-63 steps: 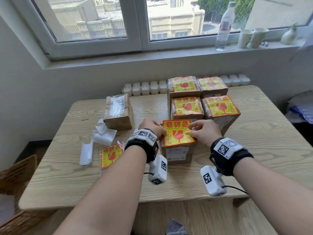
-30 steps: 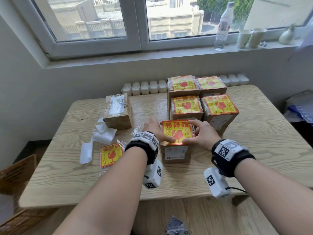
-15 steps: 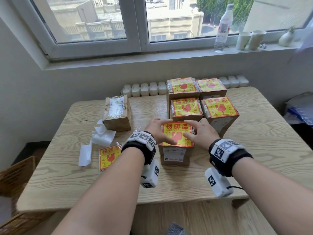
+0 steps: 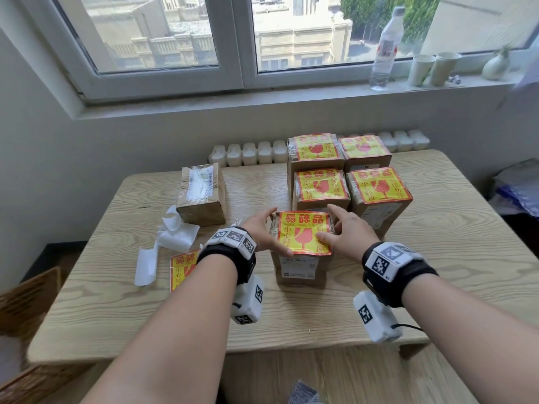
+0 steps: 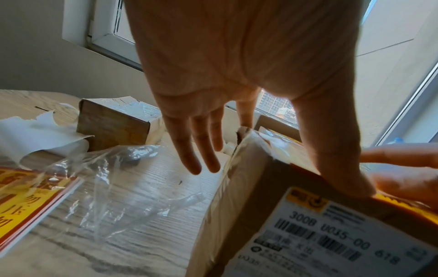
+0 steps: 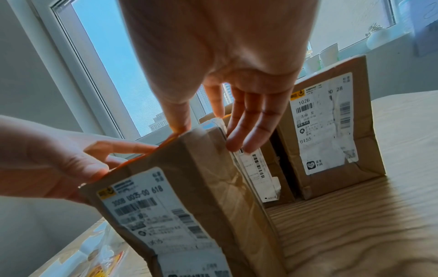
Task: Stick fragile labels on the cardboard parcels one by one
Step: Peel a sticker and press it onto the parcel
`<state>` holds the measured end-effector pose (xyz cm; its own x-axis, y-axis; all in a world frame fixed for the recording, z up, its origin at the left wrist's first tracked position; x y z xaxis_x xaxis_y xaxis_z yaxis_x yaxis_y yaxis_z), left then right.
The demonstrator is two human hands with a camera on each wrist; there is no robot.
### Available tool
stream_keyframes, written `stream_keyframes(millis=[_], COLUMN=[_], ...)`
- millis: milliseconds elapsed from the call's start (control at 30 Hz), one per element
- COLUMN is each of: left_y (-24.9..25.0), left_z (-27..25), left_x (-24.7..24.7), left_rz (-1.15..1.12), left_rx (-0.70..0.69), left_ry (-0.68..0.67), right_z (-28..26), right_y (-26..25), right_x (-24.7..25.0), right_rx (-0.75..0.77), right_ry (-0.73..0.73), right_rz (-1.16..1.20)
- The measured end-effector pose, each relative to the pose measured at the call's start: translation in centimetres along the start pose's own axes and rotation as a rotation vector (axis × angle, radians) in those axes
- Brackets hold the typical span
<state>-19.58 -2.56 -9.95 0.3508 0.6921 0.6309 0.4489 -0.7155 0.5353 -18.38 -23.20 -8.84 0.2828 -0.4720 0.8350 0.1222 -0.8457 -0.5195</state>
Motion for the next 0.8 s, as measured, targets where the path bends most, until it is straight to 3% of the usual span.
stream_keyframes(millis=[200, 433, 800], left_y=[-0.4, -0.5, -1.2], left_z=[-0.4, -1.2, -4.4], left_x=[-0.5, -0.9, 9.8], left_rz=[-0.27, -0.427, -0.534], left_rx=[0.099, 0.144, 0.192], left_ry=[-0.023, -0.096, 0.13], right_z=[-0.4, -0.7, 2.1], right_y=[1.2, 0.2, -8.8], right_x=[-0.3, -0.1, 2.3], right_rx=[-0.101, -0.097, 0.049], right_ry=[0.026, 0.032, 0.042], right_rz=[0.132, 0.218, 0.381])
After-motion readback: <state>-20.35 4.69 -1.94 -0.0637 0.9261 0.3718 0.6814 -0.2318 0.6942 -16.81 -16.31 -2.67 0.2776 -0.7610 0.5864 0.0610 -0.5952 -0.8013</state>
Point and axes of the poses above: each hand's wrist, its own z-axis towards the middle knuckle, its own x-axis out of the back of the hand, y = z × x, the point moved 5 cm from there along z, towards the middle knuckle, and after that the axes turned 7 degrees about x, right-handed, at the moved point
